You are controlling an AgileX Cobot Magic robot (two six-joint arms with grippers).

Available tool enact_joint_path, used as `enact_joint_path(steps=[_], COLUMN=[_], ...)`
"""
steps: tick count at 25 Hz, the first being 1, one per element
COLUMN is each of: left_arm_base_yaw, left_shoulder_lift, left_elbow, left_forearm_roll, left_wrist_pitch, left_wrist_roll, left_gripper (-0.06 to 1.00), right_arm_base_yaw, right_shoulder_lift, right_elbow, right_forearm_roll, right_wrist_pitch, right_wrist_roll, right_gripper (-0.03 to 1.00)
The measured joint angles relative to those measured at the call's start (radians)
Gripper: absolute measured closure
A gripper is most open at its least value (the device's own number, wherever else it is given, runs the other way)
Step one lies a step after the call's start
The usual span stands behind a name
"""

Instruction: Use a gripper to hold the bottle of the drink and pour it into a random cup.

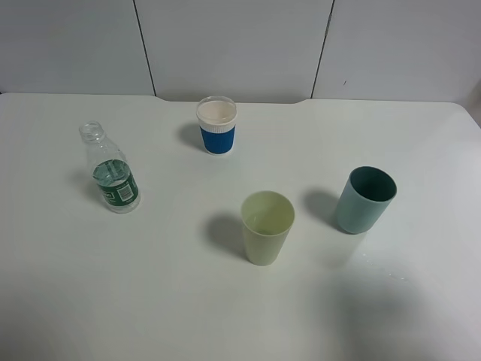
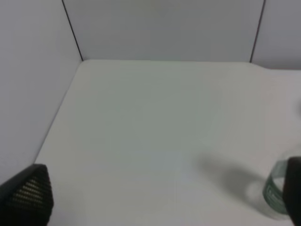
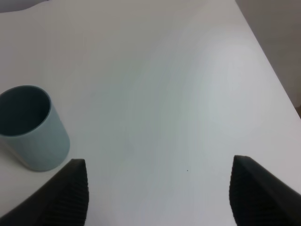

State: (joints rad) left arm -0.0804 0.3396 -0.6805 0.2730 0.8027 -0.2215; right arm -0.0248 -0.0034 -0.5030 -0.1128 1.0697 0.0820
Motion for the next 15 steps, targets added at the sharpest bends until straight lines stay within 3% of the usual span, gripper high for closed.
enact_joint_path(steps=[8,15], left_arm_base_yaw=[0.0,0.005], left_shoulder_lift=[-0.123,-0.17], left_elbow=[-0.001,-0.001], left_forearm_roll=[-0.08,-0.092], left_wrist_pitch=[0.147,0.242], left_wrist_roll=[0.0,0.0], left_gripper=[-0.05,-0.05], right_arm_base_yaw=[0.0,0.0], right_shoulder_lift=[0.0,0.0], right_elbow=[0.0,0.0], right_forearm_roll=[0.0,0.0], right_wrist_pitch=[0.0,0.0], right_wrist_roll=[0.0,0.0], right_gripper=[0.33,0.33])
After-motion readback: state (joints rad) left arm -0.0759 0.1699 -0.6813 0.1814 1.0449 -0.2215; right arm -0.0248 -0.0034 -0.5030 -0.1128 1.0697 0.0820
